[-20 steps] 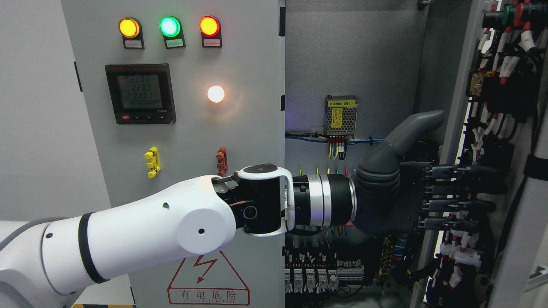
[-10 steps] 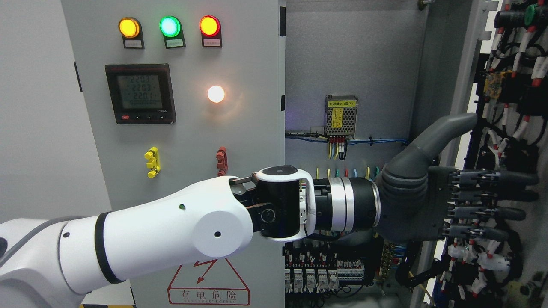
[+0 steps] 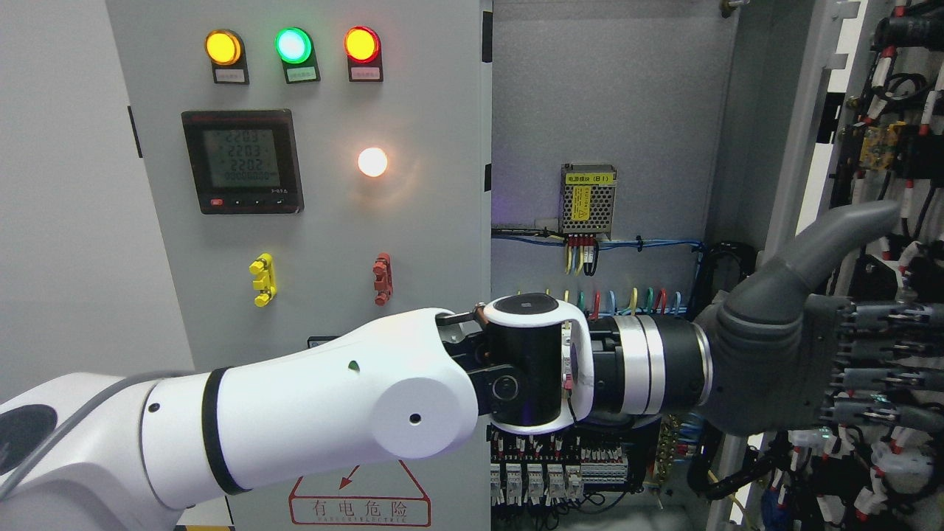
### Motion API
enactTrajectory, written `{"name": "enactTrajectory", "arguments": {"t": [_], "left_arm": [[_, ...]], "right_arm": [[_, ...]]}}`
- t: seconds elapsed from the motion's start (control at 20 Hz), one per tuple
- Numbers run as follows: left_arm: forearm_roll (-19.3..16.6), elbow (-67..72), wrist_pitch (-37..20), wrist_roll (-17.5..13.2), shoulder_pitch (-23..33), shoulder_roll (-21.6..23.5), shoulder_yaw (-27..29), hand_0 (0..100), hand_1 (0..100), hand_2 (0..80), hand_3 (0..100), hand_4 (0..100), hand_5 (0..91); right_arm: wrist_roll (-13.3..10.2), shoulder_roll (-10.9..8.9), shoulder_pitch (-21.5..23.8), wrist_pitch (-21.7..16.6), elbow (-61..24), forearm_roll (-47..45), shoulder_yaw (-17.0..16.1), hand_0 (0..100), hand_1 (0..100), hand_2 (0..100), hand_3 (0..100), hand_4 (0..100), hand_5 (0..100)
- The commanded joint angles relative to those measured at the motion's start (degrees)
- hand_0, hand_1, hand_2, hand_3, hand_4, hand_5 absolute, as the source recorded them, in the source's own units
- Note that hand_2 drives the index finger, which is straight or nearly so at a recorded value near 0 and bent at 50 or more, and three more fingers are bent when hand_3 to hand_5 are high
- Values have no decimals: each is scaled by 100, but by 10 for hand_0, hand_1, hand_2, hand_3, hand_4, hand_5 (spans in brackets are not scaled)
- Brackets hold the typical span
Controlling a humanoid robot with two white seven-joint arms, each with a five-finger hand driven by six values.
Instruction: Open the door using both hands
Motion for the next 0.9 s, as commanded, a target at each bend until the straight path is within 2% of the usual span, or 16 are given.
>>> {"name": "enactTrajectory", "arguments": {"t": [0.0, 0.15, 0.45, 0.7, 0.85], "left_arm": [[-40, 16, -7, 208, -1, -541, 16, 0, 0, 0, 0, 31, 0], [-40, 25, -138, 261, -1, -690, 16, 0, 0, 0, 0, 31, 0], [-49, 51, -358, 603, 25, -910, -10, 0, 0, 0, 0, 31, 0], [-268, 112, -464, 735, 60, -1095, -19, 0, 0, 0, 0, 31, 0], [-269, 156, -464, 744, 122, -1165, -36, 0, 0, 0, 0, 31, 0]], "right_arm": [[-5, 0, -3, 1, 5, -5, 0, 107, 0, 0, 0, 0, 0], [-5, 0, 5, 1, -3, 4, 0, 107, 0, 0, 0, 0, 0], [-5, 0, -3, 1, -3, -5, 0, 107, 0, 0, 0, 0, 0], [-5, 0, -3, 1, -3, 4, 0, 107, 0, 0, 0, 0, 0], [-5, 0, -3, 1, 5, 4, 0, 107, 0, 0, 0, 0, 0]]}}
